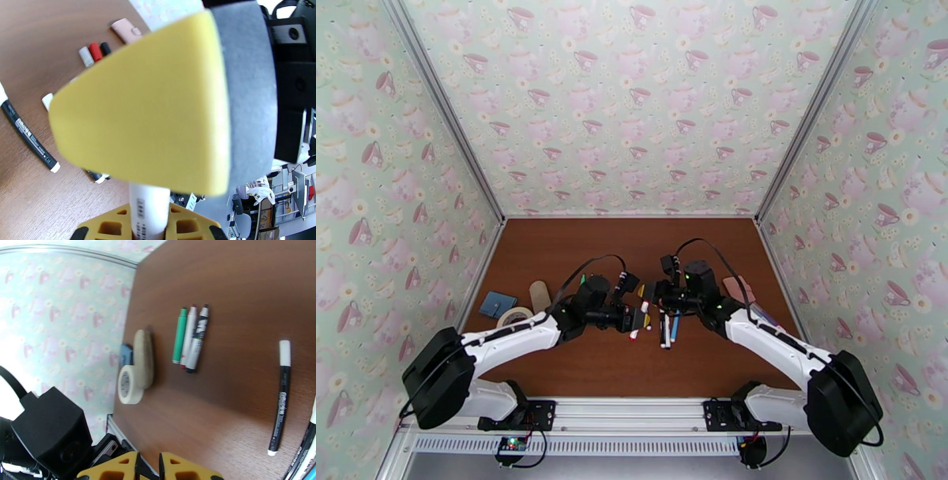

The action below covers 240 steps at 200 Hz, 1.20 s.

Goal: Open the pen caps

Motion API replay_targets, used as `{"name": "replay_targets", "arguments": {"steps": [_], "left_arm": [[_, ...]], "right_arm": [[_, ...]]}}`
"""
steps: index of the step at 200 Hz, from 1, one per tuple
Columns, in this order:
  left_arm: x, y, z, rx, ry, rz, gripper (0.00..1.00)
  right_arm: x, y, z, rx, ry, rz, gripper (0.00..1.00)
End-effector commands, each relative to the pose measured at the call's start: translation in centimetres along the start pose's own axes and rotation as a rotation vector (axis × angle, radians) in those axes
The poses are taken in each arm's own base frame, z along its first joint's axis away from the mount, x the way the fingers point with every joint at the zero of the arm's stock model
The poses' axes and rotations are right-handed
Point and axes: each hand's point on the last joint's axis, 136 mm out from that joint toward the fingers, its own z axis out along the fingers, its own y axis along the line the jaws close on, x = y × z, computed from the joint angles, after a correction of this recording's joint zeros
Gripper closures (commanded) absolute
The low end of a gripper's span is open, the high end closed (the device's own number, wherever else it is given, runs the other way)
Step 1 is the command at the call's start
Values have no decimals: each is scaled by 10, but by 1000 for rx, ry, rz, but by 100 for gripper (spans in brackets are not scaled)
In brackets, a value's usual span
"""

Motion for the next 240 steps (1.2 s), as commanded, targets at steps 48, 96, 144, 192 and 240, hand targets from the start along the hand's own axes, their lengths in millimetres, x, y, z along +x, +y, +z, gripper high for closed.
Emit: {"name": "replay_targets", "arguments": {"steps": [48,96,144,192,240], "left_arm": [[21,27,-11,-471,64,223,98],[23,9,-1,-500,108,335,98],[18,-5,-5,-302,52,206,99],[-4,6,-19,-173,-80,37,97],[-9,17,-29,-96,-141,-55,96]], "right_arm": [[-47,-33,-46,251,-195,63,98],[-59,-45,-64,308,-249,99,99],[-53,-45,-61,290,-207,34,96],[-20,-91,-82,534,-106,-42,94],[8,-145,-108,807,1,-66,92]]}}
